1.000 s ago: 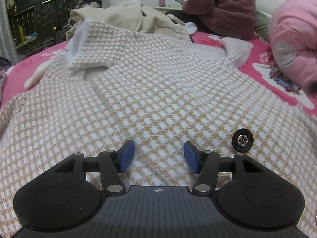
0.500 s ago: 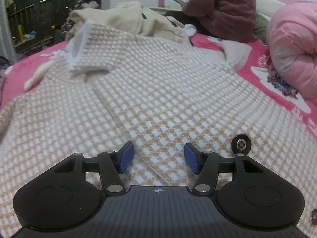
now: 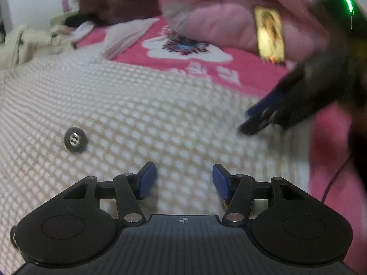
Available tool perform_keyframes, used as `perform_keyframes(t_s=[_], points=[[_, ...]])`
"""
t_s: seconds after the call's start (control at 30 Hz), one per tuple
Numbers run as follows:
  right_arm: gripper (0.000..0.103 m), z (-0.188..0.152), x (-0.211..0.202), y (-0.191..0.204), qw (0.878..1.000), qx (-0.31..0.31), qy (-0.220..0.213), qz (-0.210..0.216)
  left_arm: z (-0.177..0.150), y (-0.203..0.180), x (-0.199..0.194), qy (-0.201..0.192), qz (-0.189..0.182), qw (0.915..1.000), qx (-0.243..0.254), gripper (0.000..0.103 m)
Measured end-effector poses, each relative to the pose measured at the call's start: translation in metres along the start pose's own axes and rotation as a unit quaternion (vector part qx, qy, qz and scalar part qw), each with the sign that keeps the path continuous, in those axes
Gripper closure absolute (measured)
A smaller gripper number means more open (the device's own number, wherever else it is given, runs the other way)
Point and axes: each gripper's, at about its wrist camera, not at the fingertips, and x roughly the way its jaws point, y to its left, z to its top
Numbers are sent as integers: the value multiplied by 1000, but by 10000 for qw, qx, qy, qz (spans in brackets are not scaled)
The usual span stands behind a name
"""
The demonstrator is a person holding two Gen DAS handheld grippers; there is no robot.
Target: Fold clothes
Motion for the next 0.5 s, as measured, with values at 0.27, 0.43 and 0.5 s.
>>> perform_keyframes(t_s=[0.27,0.43,0.5], points=[[69,-4,-46,15,9998,-115,-126,-69,-11,-7,-38,176,-547,9983,-66,48],[69,7,-53,63,9933,-412,-601,900,-25,-8,-62,318,-793,9962,-170,48],[69,4,-44,79,9903,-503,-607,1144,-31,-6,-73,319,-821,9958,-235,48]])
